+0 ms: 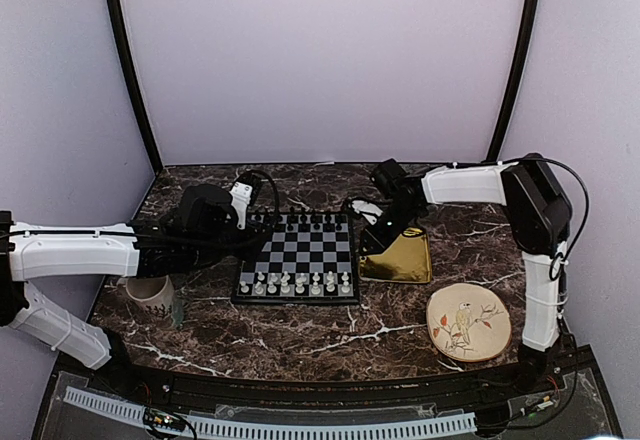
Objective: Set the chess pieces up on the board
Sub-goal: Pick up the pawn from the storage box.
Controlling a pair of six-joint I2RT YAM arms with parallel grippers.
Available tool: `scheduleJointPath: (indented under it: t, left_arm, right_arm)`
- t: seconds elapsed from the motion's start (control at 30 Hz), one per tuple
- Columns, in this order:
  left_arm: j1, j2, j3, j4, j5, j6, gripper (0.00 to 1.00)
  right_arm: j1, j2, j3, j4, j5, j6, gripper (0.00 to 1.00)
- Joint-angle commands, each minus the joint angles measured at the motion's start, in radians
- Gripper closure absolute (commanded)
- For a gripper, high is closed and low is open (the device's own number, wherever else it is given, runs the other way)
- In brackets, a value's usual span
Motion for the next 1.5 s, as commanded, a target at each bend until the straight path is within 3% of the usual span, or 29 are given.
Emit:
scheduleJointPath:
  t: [0.0,0.2,0.63,1.47]
  left_arm:
    - [-0.004,-0.003,-0.004,0.027,-0.012,-0.015,0.72]
    - [-0.004,0.011,-0.008,0.036,-0.012,-0.022,0.71]
    - [-0.005,0.049,-0.007,0.055,0.032,-0.055,0.71]
    - [-0.004,0.059,-0.011,0.055,0.037,-0.056,0.71]
  right_arm:
    - [0.012,0.030,0.032,-0.018,0.032,0.016,0.75]
    - [0.011,0.037,0.029,-0.019,0.037,0.014,0.76]
    - [0.019,0.052,0.059,-0.031,0.073,0.028,0.66]
    - [0.013,-0.008,-0.030,-0.006,0.264,-0.012,0.70]
